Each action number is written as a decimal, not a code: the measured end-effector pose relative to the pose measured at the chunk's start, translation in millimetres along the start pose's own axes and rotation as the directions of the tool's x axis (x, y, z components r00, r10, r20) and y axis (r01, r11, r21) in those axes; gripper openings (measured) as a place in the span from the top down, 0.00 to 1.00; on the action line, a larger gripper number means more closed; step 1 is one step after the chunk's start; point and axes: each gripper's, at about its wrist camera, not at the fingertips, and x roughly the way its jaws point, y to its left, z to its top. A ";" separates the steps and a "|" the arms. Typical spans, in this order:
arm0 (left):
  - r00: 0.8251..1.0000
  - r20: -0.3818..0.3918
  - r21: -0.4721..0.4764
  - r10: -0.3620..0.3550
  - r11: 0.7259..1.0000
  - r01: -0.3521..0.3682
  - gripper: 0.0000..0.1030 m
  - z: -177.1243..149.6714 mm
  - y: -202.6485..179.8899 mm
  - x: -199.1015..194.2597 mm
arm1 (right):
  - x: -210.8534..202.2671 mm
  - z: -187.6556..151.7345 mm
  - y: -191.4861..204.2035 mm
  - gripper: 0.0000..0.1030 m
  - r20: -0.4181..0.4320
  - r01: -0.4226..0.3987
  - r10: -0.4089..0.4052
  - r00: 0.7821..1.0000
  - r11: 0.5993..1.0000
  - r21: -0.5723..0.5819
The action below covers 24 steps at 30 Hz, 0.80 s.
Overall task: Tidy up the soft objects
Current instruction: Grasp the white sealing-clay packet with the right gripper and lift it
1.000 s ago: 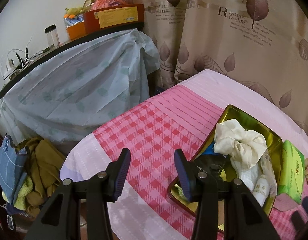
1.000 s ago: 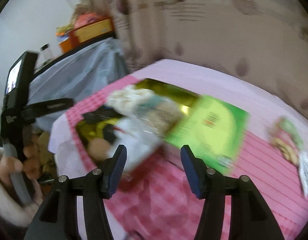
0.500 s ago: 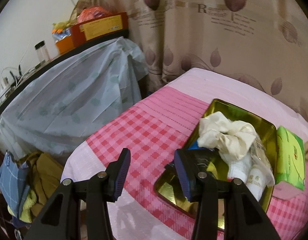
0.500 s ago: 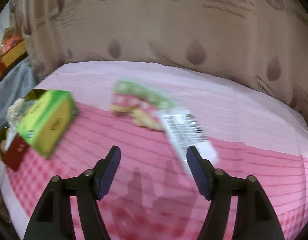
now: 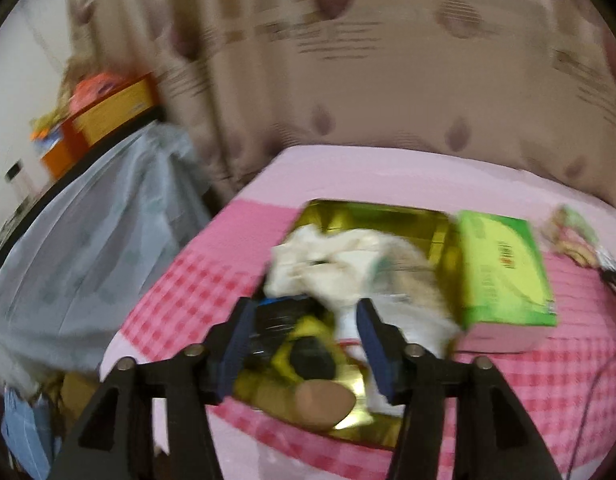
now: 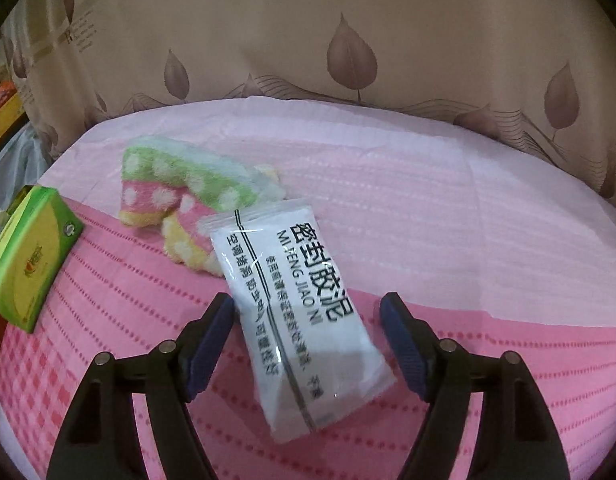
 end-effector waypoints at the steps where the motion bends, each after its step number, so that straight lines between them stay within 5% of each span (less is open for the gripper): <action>1: 1.000 0.006 0.018 -0.023 1.000 0.022 0.45 3.4 -11.6 -3.3 | 1.5 2.4 -0.5 0.29 0.002 -0.002 0.002 1.000 1.000 0.001; 4: 0.996 0.012 0.073 -0.091 0.993 0.090 0.44 13.4 -45.0 -8.5 | 3.4 5.7 1.3 0.39 0.005 -0.015 0.015 1.000 1.000 0.000; 12: 0.965 -0.037 0.204 -0.260 0.943 0.262 0.44 31.4 -144.3 -13.8 | -7.9 -8.5 3.8 0.44 0.009 0.054 -0.054 0.999 0.998 -0.016; 17: 0.919 -0.129 0.170 -0.374 0.904 0.391 0.44 49.5 -198.3 -7.1 | -30.5 -35.9 -14.9 0.45 0.005 0.076 -0.077 0.997 0.997 0.032; 24: 0.880 -0.197 0.110 -0.432 0.883 0.457 0.44 77.5 -255.8 -2.1 | -62.6 -71.4 -39.3 0.45 0.004 0.126 -0.127 0.992 0.990 0.063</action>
